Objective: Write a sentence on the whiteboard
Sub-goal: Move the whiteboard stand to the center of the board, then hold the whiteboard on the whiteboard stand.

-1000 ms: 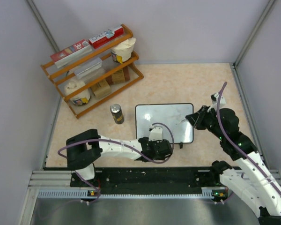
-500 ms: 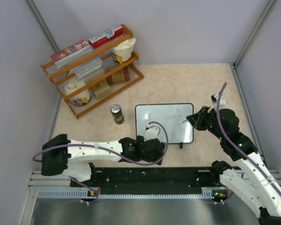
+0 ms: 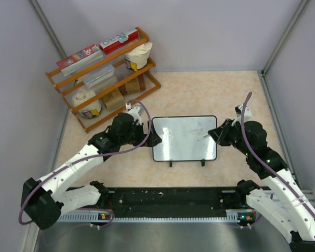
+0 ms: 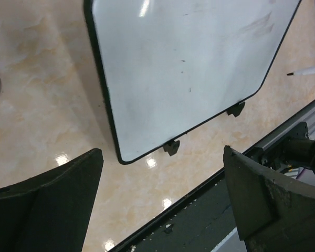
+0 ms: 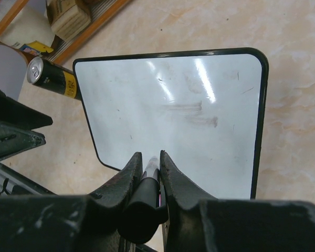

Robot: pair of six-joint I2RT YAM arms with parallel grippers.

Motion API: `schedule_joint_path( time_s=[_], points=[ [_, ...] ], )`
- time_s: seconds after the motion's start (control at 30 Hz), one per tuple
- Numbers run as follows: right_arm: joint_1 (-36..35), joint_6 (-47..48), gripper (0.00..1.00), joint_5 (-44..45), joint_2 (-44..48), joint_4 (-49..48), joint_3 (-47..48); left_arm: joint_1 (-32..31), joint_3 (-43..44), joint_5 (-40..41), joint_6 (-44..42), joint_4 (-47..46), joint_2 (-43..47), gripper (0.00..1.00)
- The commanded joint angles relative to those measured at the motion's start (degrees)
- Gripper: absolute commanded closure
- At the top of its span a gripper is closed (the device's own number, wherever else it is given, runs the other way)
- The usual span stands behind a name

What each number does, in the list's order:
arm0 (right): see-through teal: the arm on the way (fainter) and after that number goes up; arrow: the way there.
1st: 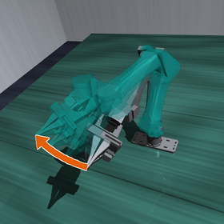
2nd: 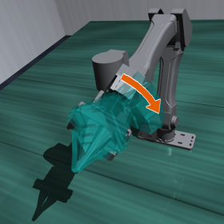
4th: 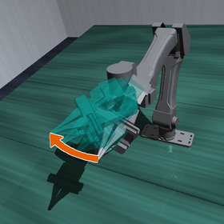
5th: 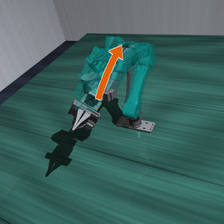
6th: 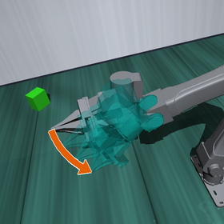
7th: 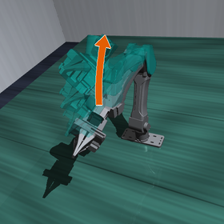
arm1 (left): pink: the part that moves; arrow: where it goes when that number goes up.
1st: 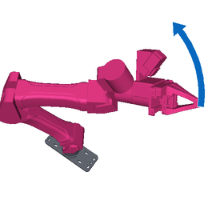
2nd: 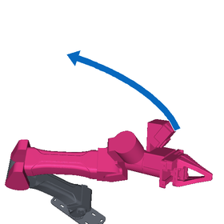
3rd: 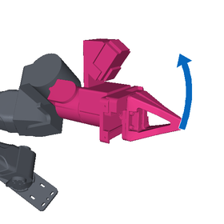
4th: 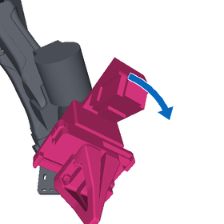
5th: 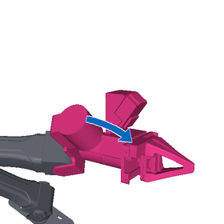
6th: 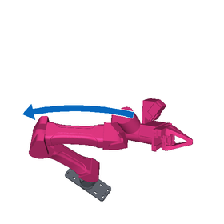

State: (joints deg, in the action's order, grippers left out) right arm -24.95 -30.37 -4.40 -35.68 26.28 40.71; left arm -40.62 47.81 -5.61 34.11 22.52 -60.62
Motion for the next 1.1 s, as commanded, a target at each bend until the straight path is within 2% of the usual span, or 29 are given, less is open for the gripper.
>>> schedule_joint_path(
  time_s=[0.0, 0.37, 0.7, 0.93, 1.07],
  points=[
    [-0.5, 1.2, 1.0, -1.2, -0.3, -1.2, 1.9, 8.9, -4.0, -17.7, -5.1, -3.0, 0.5, 0.01],
    [-0.4, 2.7, 1.0, -0.5, -0.9, -2.5, 3.0, 11.0, -9.2, -21.6, -6.7, -6.6, -0.3, 0.02],
    [-0.4, 4.2, 1.0, -4.4, -4.0, -5.1, 3.2, 11.0, -8.6, -16.1, -10.3, 0.2, 1.8, 0.01],
    [-0.4, 2.9, 1.0, -4.2, 3.1, -8.4, -4.6, 11.4, -15.2, -13.6, -9.2, -6.2, 6.3, 0.01],
    [-0.4, 4.3, 1.0, -5.0, 6.1, -8.9, -6.6, 11.5, -20.2, -17.5, -6.5, -16.6, 6.7, 0.01]
  ],
)
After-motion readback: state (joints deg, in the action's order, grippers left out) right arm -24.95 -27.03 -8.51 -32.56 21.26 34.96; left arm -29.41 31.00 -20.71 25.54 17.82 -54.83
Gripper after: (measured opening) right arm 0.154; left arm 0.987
